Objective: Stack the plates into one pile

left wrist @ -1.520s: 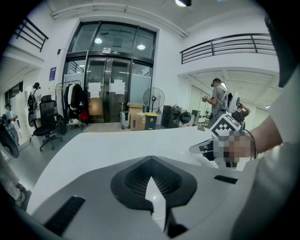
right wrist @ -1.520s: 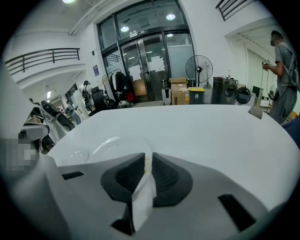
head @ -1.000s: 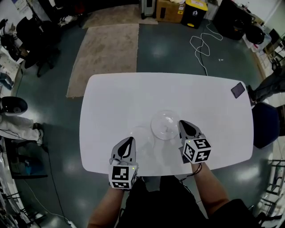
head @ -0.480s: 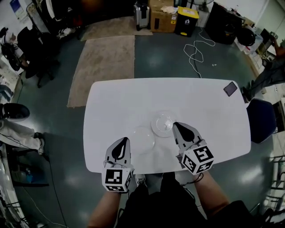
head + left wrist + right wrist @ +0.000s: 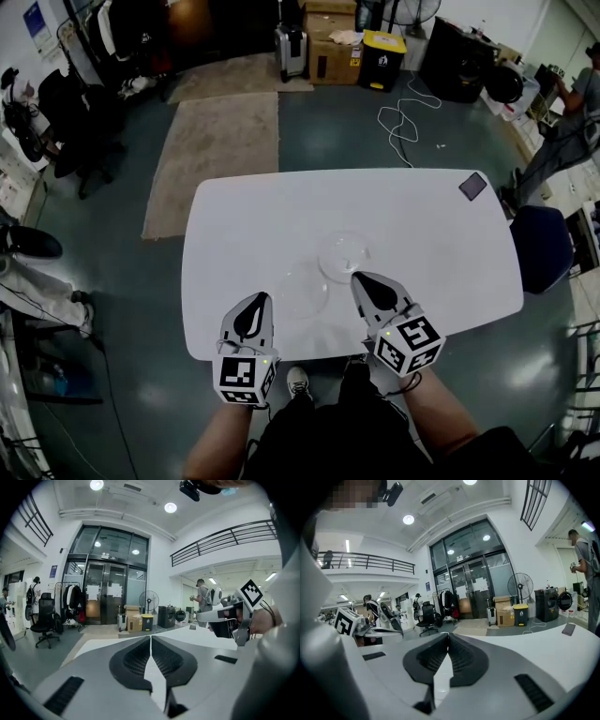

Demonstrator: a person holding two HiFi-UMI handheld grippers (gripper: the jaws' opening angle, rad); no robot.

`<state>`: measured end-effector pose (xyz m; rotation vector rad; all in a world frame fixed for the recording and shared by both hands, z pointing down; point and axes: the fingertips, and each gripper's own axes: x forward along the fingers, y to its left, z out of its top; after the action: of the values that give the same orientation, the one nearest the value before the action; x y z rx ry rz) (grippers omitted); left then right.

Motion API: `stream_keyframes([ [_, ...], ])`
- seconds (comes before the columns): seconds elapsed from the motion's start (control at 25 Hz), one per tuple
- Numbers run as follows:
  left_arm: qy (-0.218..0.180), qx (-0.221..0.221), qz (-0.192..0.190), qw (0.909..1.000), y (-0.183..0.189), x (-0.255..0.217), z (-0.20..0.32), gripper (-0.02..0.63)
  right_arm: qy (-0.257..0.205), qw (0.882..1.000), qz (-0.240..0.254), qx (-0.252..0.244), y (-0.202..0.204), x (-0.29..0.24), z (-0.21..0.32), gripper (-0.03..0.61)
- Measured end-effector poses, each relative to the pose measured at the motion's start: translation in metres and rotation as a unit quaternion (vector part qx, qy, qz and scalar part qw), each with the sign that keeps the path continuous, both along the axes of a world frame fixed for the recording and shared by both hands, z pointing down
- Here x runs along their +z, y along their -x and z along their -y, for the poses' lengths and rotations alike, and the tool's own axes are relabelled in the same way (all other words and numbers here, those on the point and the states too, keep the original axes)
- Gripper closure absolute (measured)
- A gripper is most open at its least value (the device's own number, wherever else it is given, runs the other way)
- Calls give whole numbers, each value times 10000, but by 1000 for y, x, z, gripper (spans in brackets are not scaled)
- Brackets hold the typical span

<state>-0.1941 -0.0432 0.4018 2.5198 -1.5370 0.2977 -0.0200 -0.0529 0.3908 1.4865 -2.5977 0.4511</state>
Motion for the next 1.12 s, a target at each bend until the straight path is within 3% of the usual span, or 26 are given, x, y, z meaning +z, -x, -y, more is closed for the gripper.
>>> stream_keyframes([
  [0.2, 25, 141, 29, 9999, 3, 3, -16, 592, 76, 9999, 24, 75, 7, 4, -20, 560],
  [0.32, 45, 213, 65, 9997, 6, 5, -25, 535, 184, 9997, 42, 121, 11, 10, -32, 554],
  [0.68, 84, 436, 104, 9990, 14, 9, -42, 497, 480, 9983, 123, 295, 19, 29, -52, 442],
  [1.12, 257, 627, 206, 9975, 24, 33, -48, 476, 1045, 9919, 387, 602, 23, 73, -55, 411],
])
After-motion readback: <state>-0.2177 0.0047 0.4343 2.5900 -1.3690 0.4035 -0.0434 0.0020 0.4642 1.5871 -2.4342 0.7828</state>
